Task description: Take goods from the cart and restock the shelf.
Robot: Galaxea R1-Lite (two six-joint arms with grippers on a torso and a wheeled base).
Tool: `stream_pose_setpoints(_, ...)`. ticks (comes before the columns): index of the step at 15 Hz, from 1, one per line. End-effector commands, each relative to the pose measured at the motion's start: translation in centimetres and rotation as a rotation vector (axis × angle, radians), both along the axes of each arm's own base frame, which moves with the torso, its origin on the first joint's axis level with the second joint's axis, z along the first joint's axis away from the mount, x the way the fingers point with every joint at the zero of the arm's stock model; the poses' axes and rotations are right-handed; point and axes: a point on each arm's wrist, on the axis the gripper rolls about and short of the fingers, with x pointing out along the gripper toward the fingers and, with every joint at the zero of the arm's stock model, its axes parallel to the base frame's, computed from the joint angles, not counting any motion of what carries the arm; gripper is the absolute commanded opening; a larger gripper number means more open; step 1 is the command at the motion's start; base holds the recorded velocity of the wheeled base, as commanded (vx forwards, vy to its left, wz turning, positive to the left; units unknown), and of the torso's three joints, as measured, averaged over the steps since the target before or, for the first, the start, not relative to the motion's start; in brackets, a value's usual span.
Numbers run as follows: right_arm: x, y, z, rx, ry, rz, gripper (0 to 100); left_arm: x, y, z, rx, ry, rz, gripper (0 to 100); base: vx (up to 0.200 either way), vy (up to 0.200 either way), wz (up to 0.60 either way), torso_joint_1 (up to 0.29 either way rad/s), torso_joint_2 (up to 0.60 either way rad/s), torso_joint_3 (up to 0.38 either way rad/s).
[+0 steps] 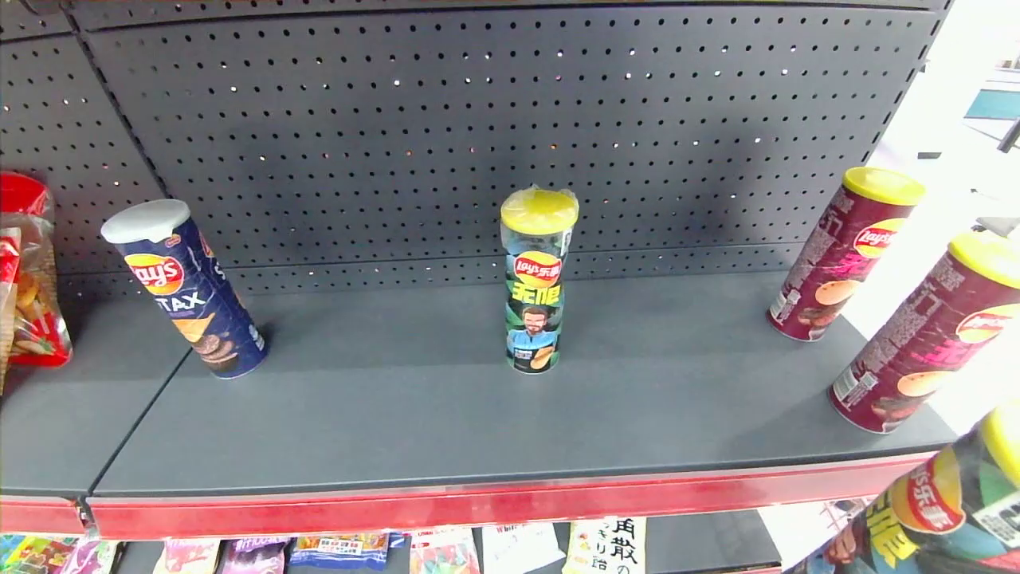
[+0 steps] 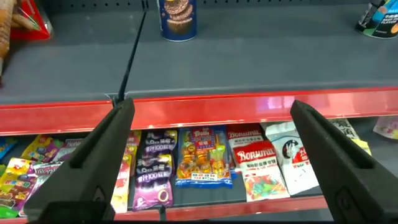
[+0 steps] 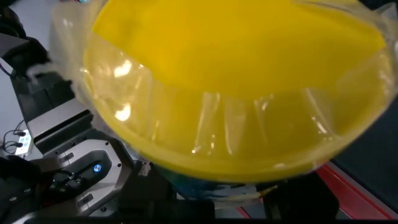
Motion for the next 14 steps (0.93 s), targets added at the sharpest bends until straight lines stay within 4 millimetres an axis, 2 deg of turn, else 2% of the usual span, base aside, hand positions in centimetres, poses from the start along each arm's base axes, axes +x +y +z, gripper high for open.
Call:
stream_pose_setpoints(1, 0.1, 0.0, 0.1, 0.001, -0.002, 0.001, 0, 0.0, 0.0, 0.0, 0.002, 0.003, -0.002, 100, 0.0, 0.0, 0.0, 0.0, 0.0, 0.0)
stream_pose_setpoints(5, 0.0, 0.0, 0.0, 0.0, 0.002, -0.002, 0, 0.1, 0.0, 0.1, 0.012, 0.019, -0.03, 100, 0.0, 0.0, 0.0, 0.0, 0.0, 0.0)
stream_pose_setpoints(6, 0.1, 0.0, 0.4, 0.006, -0.008, -0.003, 0, -0.3, -0.2, 2.9, -0.006, -0.041, -0.107, 100, 0.0, 0.0, 0.0, 0.0, 0.0, 0.0)
stream_pose_setpoints(7, 0.1, 0.0, 0.4, 0.006, -0.012, -0.002, 0, 0.6, -0.2, 8.6, -0.056, -0.031, -0.161, 100, 0.0, 0.0, 0.0, 0.0, 0.0, 0.0)
stream_pose_setpoints(8, 0.0, 0.0, 0.4, 0.005, -0.011, -0.004, 0, 1.9, -0.3, 12.9, -0.079, -0.038, -0.193, 100, 0.0, 0.0, 0.0, 0.0, 0.0, 0.0)
stream_pose_setpoints(9, -0.1, -0.1, 0.2, 0.002, -0.008, -0.005, 0, 3.5, -0.6, 15.1, -0.069, -0.008, -0.323, 100, 0.0, 0.0, 0.0, 0.0, 0.0, 0.0)
stream_pose_setpoints(10, 0.1, 0.0, 0.3, 0.004, -0.005, -0.014, 0, 6.3, -1.2, 16.4, -0.025, 0.066, -0.442, 100, 0.0, 0.0, 0.0, 0.0, 0.0, 0.0)
stream_pose_setpoints(11, 0.4, 0.0, 0.3, -0.001, 0.005, -0.024, 0, 9.7, -1.8, 17.3, 0.035, 0.135, -0.502, 100, 0.0, 0.0, 0.0, 0.0, 0.0, 0.0)
stream_pose_setpoints(12, 0.5, 0.1, 0.3, -0.003, 0.009, -0.026, 0, 11.3, -2.4, 17.7, 0.065, 0.159, -0.582, 100, 0.0, 0.0, 0.0, 0.0, 0.0, 0.0)
stream_pose_setpoints(13, 0.7, 0.2, 0.4, -0.005, 0.013, -0.026, 0, 15.6, -5.0, 18.5, 0.081, 0.204, -0.811, 100, 0.0, 0.0, 0.0, 0.0, 0.0, 0.0)
stream_pose_setpoints(14, 0.9, 0.3, 0.4, -0.007, 0.016, -0.021, 0, 18.1, -6.5, 18.6, 0.077, 0.234, -0.902, 100, 0.0, 0.0, 0.0, 0.0, 0.0, 0.0)
